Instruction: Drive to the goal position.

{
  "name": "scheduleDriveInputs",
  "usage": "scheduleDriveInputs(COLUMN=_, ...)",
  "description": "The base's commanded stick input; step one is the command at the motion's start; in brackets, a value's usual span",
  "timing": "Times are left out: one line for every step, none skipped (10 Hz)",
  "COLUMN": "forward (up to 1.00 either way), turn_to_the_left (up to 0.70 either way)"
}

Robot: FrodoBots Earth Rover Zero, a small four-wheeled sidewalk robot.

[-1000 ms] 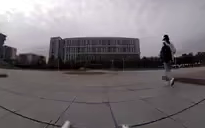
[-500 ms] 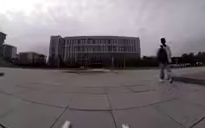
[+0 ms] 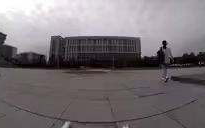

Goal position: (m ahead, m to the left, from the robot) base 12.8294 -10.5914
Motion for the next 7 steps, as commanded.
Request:
scheduleDriveInputs(forward=0.7, turn_to_the_left=0.0)
scheduleDriveInputs(forward=0.7, turn_to_the_left=0.0)
scheduleDriveInputs(forward=0.7, turn_to_the_left=-0.16)
scheduleDriveInputs(forward=0.7, turn_to_the_left=-0.16)
scheduleDriveInputs(forward=0.7, turn_to_the_left=-0.02)
scheduleDriveInputs(forward=0.7, turn_to_the_left=0.0)
scheduleDriveInputs(forward=0.7, turn_to_the_left=0.0)
